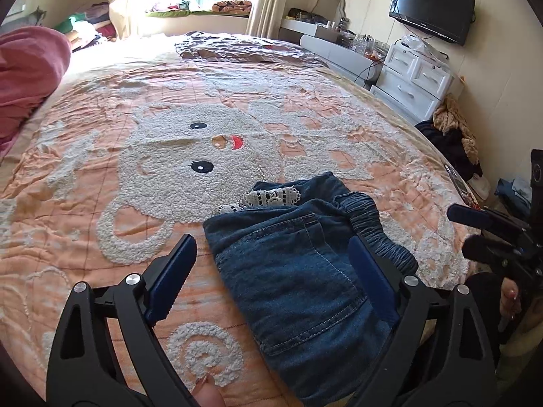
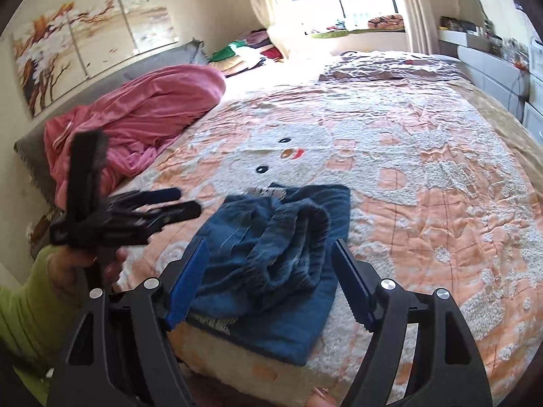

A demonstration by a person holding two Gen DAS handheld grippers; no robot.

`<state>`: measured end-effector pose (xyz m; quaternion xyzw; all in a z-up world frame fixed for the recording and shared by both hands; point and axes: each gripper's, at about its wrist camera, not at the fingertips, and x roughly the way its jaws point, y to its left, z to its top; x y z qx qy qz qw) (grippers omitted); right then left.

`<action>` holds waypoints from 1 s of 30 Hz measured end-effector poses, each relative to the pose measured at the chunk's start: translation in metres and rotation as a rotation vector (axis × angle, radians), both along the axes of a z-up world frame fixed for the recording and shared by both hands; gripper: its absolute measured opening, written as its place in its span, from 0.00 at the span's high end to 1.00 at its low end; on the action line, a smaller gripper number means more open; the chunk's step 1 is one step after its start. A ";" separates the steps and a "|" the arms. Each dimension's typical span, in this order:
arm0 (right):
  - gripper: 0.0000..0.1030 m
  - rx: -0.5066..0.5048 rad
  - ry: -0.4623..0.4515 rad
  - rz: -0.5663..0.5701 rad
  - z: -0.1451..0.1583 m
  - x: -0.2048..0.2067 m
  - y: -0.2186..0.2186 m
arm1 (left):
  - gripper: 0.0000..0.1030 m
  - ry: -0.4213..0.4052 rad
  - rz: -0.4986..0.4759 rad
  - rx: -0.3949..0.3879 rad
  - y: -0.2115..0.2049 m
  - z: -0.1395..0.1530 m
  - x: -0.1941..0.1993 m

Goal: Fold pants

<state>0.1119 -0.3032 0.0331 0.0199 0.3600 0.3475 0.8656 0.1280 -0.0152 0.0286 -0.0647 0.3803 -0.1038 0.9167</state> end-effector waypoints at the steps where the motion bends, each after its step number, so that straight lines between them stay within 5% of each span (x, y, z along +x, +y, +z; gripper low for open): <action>1: 0.28 0.001 0.001 -0.012 0.002 0.006 -0.002 | 0.17 -0.003 0.003 0.001 0.001 0.001 -0.001; 8: 0.22 -0.055 0.022 -0.083 -0.011 0.035 -0.001 | 0.10 0.015 0.026 0.002 0.006 -0.003 -0.004; 19: 0.22 -0.079 0.232 -0.146 -0.075 0.062 -0.012 | 0.10 0.197 0.047 -0.011 0.005 -0.056 0.006; 25: 0.33 -0.029 0.310 -0.106 -0.087 0.068 -0.001 | 0.10 0.213 0.051 -0.053 0.002 -0.064 0.006; 30: 0.33 -0.014 0.363 -0.106 -0.095 0.076 0.005 | 0.10 0.217 0.061 -0.068 -0.003 -0.068 0.006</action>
